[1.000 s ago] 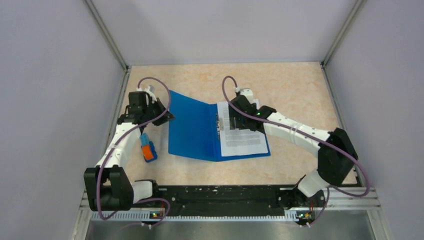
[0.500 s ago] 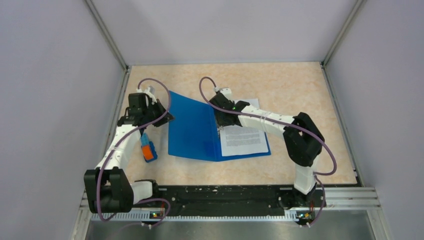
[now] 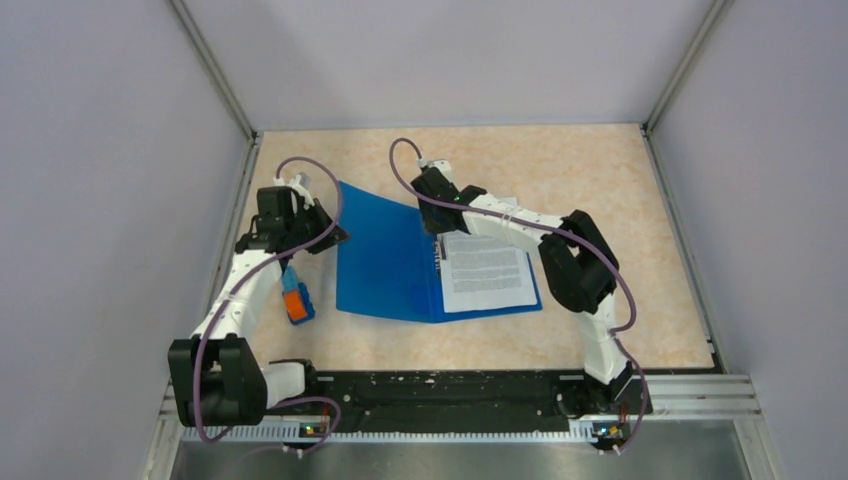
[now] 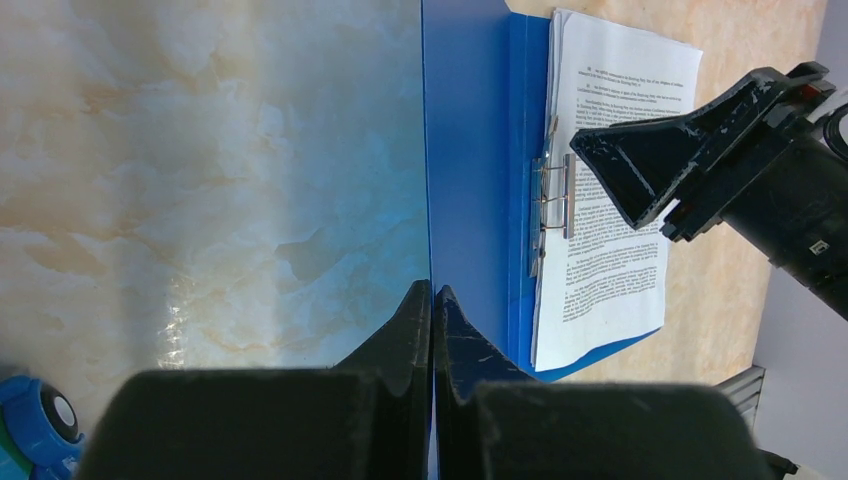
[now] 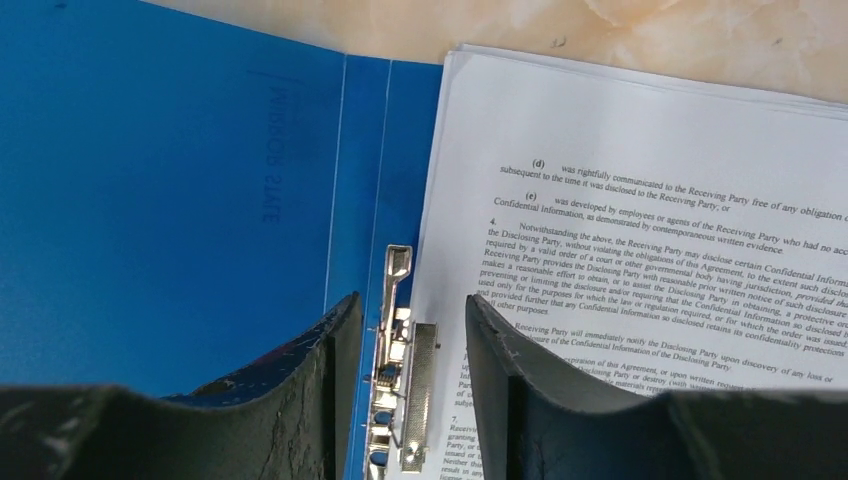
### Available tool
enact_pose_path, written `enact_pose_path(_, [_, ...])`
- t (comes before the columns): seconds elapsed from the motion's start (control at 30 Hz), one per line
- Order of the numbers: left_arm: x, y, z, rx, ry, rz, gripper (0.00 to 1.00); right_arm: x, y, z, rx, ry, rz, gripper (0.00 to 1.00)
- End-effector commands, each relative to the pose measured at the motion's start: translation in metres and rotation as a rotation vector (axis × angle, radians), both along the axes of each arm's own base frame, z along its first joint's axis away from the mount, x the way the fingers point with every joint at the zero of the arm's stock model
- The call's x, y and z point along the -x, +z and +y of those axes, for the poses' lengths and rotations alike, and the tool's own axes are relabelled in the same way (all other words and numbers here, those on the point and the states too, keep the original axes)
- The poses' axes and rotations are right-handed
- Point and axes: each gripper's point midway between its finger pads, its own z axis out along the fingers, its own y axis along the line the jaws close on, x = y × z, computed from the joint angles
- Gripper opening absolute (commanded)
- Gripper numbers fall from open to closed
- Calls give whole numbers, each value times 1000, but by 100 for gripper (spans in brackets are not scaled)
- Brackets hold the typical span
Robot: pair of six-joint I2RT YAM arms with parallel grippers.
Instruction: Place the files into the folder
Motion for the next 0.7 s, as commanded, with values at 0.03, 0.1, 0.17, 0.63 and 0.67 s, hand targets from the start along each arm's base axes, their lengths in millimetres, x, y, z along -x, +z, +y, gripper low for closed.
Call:
enact_pose_path(0.03, [-4, 8, -2, -3, -27, -61, 0, -3, 12, 0, 7, 3, -5, 40])
enact_pose_path(0.1, [-4, 8, -2, -5, -26, -62, 0, 3, 10, -7, 13, -2, 8, 38])
enact_pose_path(0.17, [-4, 8, -2, -3, -26, -62, 0, 12, 8, -11, 10, 2, 24, 37])
enact_pose_path(0.63, [-4, 6, -2, -1, -17, -55, 0, 31, 6, -12, -16, 21, 62, 33])
enact_pose_path(0.67, [-4, 6, -2, -2, -17, -55, 0, 32, 5, -11, -20, 23, 67, 33])
